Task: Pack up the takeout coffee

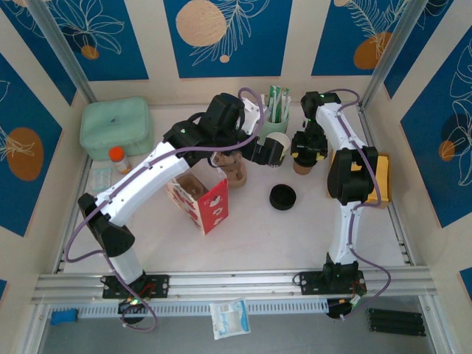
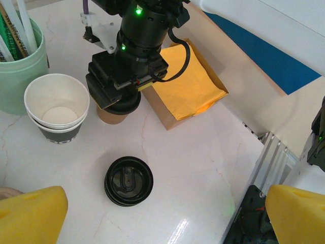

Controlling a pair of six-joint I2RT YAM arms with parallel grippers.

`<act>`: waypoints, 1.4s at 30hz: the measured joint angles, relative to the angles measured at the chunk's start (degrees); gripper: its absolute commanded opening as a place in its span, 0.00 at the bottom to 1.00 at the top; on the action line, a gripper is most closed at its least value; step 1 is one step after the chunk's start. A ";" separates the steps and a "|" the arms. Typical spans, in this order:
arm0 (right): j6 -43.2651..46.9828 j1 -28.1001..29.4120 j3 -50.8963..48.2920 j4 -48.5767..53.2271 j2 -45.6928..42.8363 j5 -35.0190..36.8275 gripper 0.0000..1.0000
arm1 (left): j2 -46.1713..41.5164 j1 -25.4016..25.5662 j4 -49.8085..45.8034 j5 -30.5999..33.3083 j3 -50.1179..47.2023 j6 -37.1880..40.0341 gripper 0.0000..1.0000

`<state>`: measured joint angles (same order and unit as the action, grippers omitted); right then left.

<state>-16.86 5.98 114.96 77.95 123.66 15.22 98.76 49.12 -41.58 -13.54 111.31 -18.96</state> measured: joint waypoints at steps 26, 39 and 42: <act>0.22 -0.04 -4.24 -3.78 -2.84 0.00 0.67 | 1.20 0.79 -0.04 0.02 1.90 -0.02 0.99; 0.42 -0.11 -4.26 -3.80 -2.86 -0.09 0.76 | 1.49 1.27 -0.09 0.02 2.75 -0.02 0.99; 0.42 -0.11 -4.24 -3.80 -2.86 -0.07 0.77 | 1.57 1.42 -0.07 0.02 2.86 -0.02 0.99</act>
<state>-16.45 5.87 110.72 74.15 120.79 15.16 100.33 50.54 -41.65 -13.52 114.17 -18.98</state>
